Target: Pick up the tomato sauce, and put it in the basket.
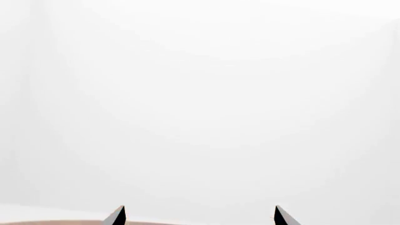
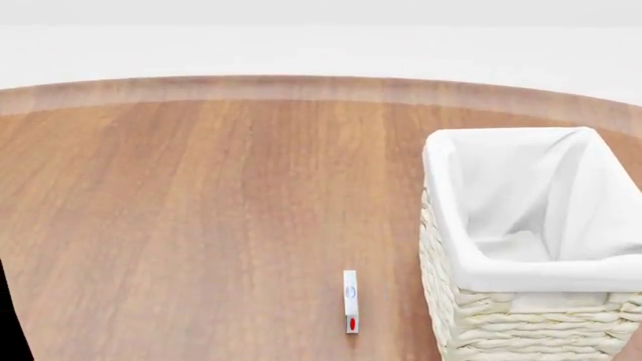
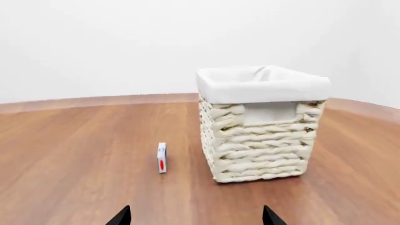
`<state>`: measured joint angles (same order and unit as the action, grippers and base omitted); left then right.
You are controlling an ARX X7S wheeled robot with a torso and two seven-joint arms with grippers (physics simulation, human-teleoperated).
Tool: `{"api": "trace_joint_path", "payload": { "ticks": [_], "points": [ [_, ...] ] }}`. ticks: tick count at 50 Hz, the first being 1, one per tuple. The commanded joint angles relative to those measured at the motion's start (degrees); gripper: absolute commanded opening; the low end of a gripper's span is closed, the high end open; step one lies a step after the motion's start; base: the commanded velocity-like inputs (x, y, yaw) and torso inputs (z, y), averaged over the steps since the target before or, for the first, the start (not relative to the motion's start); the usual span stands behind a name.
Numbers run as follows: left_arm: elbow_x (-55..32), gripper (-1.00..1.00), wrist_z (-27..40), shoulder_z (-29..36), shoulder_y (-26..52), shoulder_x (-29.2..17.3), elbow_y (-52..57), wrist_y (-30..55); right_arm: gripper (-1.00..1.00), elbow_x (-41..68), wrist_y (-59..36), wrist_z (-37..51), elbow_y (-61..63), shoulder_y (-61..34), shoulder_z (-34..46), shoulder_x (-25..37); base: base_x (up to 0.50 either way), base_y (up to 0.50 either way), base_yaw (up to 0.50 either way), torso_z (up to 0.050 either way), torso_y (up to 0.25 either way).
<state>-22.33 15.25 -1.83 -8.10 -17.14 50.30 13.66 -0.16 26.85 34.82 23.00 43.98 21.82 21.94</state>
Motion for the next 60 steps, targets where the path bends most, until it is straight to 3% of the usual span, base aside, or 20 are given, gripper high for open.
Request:
{"api": "trace_joint_path", "payload": {
  "ticks": [1,26,60],
  "points": [
    [1.63,1.00,0.70,1.16,0.02,-0.07,-0.45,-0.97,1.00,1.66,3.95,6.01,-4.05,-0.10,4.44,2.73,0.00,0.00,0.00,0.000,0.000],
    [0.78,1.00,1.25,1.73,-0.16,-0.63,-1.75,-2.65,1.00,3.85,0.70,9.49,-8.42,-2.26,8.52,2.48,0.00,0.00,0.00,0.000,0.000],
    [1.31,1.00,1.81,3.65,-0.62,-1.32,-3.15,-4.33,1.00,12.00,-1.46,5.13,-17.01,-9.49,11.78,2.55,0.00,0.00,0.00,0.000,0.000]
  ]
}}
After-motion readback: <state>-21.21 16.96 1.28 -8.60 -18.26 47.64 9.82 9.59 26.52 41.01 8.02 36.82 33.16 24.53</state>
